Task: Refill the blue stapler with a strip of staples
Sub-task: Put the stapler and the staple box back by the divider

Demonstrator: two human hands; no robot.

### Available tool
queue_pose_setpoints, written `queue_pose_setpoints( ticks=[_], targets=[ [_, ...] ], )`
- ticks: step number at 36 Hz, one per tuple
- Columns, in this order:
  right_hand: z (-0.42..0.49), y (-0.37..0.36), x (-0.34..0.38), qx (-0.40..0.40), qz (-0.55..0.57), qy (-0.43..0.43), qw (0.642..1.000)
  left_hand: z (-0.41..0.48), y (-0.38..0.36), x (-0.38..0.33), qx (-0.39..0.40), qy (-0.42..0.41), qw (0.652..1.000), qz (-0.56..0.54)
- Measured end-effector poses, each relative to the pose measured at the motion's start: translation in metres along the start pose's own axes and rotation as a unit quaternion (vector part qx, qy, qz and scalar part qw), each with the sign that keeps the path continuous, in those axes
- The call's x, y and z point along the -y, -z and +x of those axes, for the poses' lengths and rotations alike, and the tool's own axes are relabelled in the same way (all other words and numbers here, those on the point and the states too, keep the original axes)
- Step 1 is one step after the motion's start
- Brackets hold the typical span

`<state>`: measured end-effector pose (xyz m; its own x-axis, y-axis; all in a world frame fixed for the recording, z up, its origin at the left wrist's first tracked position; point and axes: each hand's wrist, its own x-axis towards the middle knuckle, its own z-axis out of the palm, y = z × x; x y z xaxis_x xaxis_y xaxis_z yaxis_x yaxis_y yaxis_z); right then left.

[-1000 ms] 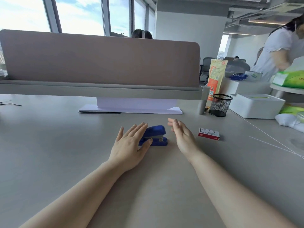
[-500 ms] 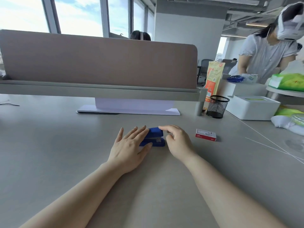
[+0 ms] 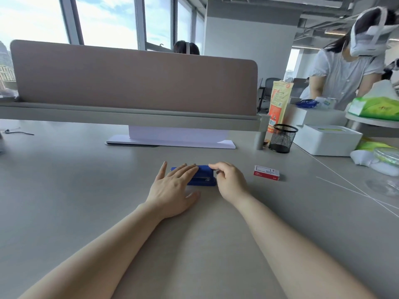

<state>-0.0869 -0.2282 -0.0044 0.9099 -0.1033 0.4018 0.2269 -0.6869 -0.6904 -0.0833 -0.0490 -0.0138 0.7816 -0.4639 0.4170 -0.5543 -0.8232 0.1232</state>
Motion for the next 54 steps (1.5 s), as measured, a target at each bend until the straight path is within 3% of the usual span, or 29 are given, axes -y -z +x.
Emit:
queue_pose_setpoints(
  ticks=[9, 13, 17, 20, 29, 44, 54],
  targets=[
    [-0.003, 0.014, -0.003, 0.008, 0.013, -0.004, 1.0, -0.005, 0.005, 0.0, -0.033, 0.01, 0.999, -0.007],
    [-0.001, 0.043, -0.023, -0.075, -0.119, -0.021, 0.99, -0.006, 0.007, -0.004, -0.009, 0.033, 0.999, -0.028],
    [-0.003, 0.069, -0.048, -0.103, -0.204, -0.131, 0.965, -0.005, 0.004, -0.014, 0.044, 0.053, 0.997, -0.021],
    [-0.005, 0.078, -0.063, -0.077, -0.242, -0.161, 0.954, -0.001, 0.0, -0.016, 0.058, 0.054, 0.997, 0.004],
    [-0.004, 0.067, -0.064, -0.007, -0.312, -0.139, 0.94, 0.018, -0.009, -0.017, 0.068, 0.065, 0.995, 0.017],
    [0.036, 0.041, -0.06, 0.122, -0.245, -0.033, 0.961, 0.072, -0.034, 0.006, 0.078, 0.092, 0.993, 0.0],
    [0.084, 0.017, -0.066, 0.141, -0.2, -0.015, 0.969, 0.117, -0.05, 0.032, 0.099, 0.08, 0.992, -0.015]
  ],
)
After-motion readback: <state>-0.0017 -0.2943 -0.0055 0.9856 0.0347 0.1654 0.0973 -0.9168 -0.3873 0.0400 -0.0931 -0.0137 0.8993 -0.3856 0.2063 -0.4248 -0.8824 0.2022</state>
